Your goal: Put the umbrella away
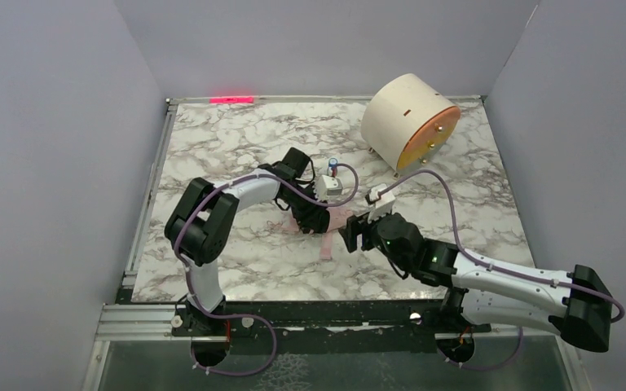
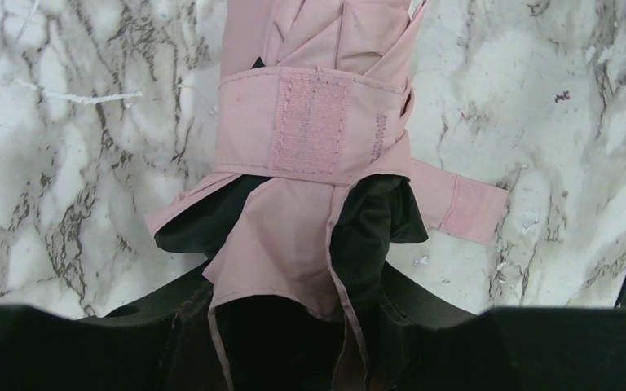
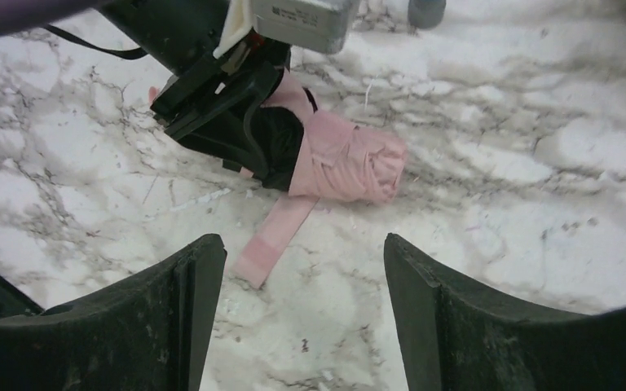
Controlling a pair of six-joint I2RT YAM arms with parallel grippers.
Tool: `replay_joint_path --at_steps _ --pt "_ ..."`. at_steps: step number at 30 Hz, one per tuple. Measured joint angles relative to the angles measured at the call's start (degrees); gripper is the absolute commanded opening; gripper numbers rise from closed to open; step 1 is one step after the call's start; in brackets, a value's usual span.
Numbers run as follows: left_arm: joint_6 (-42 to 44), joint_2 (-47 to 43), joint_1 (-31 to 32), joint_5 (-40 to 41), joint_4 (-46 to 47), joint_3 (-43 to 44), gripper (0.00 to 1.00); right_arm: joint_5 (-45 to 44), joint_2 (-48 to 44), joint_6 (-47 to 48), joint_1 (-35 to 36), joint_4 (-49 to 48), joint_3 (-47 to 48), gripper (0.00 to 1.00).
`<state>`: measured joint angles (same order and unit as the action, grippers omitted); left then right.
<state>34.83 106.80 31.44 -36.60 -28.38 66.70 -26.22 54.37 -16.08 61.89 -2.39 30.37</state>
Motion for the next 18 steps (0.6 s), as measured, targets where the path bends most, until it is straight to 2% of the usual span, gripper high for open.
replay_joint_path --at_steps 3,7,13,18 --pt "-3.0 -1.5 0.1 2.4 2.9 -2.1 0.00 -0.3 2.7 -10.0 0.0 5.7 2.8 0.76" --pt "-7.1 -3.2 0.1 5.2 6.1 -4.4 0.00 0.1 3.4 -19.1 0.0 8.5 2.4 0.73" --pt "-11.0 -5.9 0.9 9.3 10.3 -8.0 0.00 1.9 4.4 -27.5 0.0 8.6 -0.2 0.62" --pt "-12.6 -6.9 2.7 13.4 11.5 -9.1 0.00 4.8 11.6 -33.0 0.0 9.2 0.7 0.55"
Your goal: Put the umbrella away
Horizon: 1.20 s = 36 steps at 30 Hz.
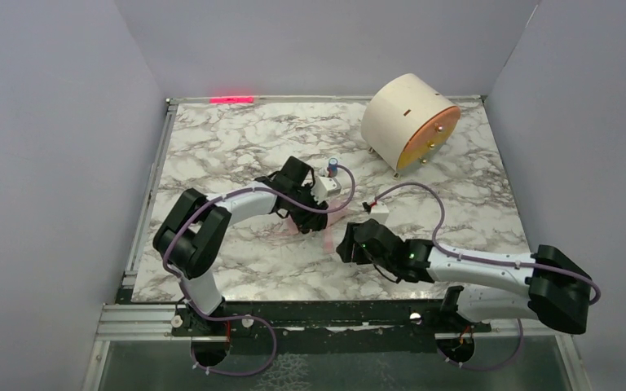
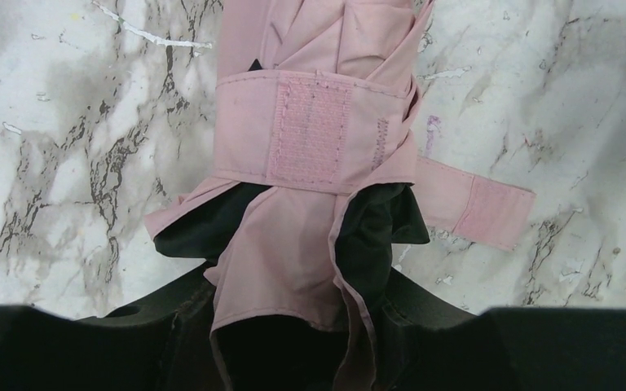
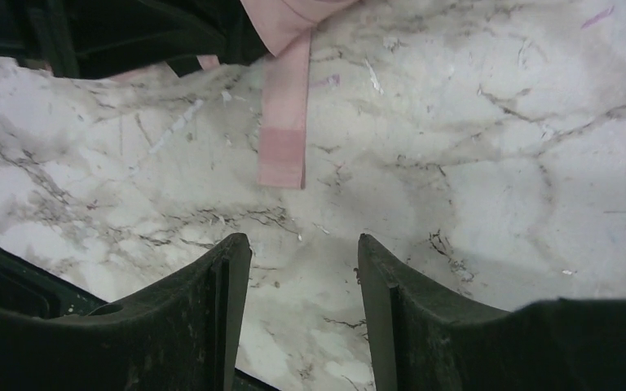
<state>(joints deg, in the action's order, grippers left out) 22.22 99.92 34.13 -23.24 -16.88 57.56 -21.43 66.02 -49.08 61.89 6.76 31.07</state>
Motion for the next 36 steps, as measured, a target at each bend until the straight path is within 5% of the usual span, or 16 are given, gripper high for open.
replay_joint_path --at_steps 5,22,30,36 --pt "-1.3 -0.8 2.1 3.9 1.0 -0.9 0.00 1.9 5.1 -3.6 0.0 -0.8 0.0 0.59" --pt "-1.3 -3.0 7.0 14.5 4.7 -4.2 0.00 7.8 1.6 -9.2 -8.4 -2.9 -4.3 0.58" --pt "6.1 -6.8 10.1 18.4 11.9 -10.6 0.00 13.6 -2.5 0.0 -26.0 -3.3 -2.6 0.62" --pt "12.9 -7.8 11.0 19.4 15.3 -12.6 0.00 17.0 0.9 10.0 -28.3 -3.1 5.8 0.62"
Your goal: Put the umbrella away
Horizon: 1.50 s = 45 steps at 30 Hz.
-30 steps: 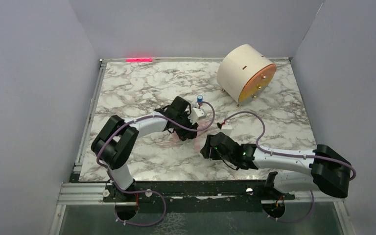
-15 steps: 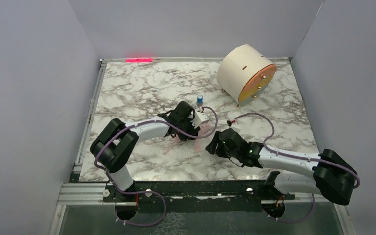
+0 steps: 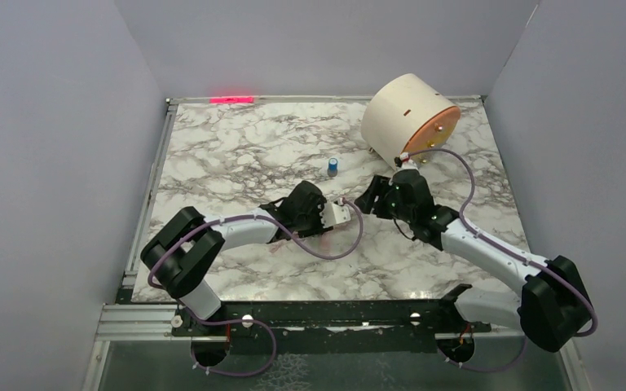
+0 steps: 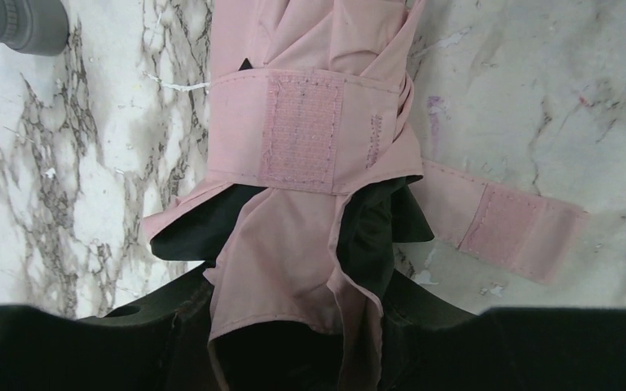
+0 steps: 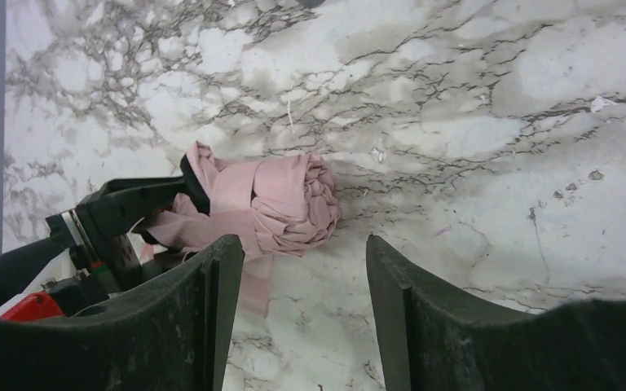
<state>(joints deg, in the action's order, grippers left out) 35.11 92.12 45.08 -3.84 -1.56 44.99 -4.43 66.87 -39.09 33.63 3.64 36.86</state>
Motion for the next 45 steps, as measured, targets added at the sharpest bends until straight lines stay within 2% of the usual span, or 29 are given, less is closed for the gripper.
replay_joint_path --at_steps 6,12,14,18,21,26,31,37,43,44,45 --pt "4.3 0.9 -0.1 0.7 0.0 0.8 0.00 5.3 0.3 2.2 0.0 1.2 -0.3 0.63" --pt "0.9 2.8 -1.7 -1.9 -4.2 4.5 0.00 8.0 -8.6 1.8 0.8 -1.7 -13.6 0.64" --pt "-0.9 3.5 -2.0 -2.0 -5.5 5.7 0.00 5.9 -10.6 2.0 3.5 -3.0 -16.8 0.66" --pt "-4.3 5.1 -2.3 -2.1 -8.7 8.3 0.00 0.0 -10.5 3.0 13.7 -6.7 -17.7 0.72" --pt "-6.0 5.4 -2.4 -2.2 -9.9 8.8 0.00 -4.1 -6.3 4.7 19.8 -11.4 -17.1 0.77" --pt "-6.9 5.5 -2.5 -2.3 -10.2 9.0 0.00 -10.1 5.5 8.6 24.4 -16.9 -14.0 0.79" --pt "-7.8 6.1 -2.8 -2.8 -11.0 9.8 0.00 -15.5 13.2 11.8 29.5 -21.7 -9.9 0.79" --pt "-8.6 7.0 -3.1 -3.3 -12.4 10.9 0.00 -20.2 20.1 13.0 32.0 -26.2 -8.4 0.74" --pt "-8.6 7.0 -3.1 -3.3 -12.8 11.1 0.00 -26.1 26.4 12.9 34.0 -25.4 -3.0 0.67" --pt "-8.7 7.0 -3.1 -3.3 -12.8 11.2 0.00 -29.3 28.2 10.7 34.4 -20.7 0.3 0.59" --pt "-9.0 7.0 -3.3 -3.5 -12.9 11.3 0.00 -29.4 28.2 10.7 34.4 -20.6 0.4 0.55"
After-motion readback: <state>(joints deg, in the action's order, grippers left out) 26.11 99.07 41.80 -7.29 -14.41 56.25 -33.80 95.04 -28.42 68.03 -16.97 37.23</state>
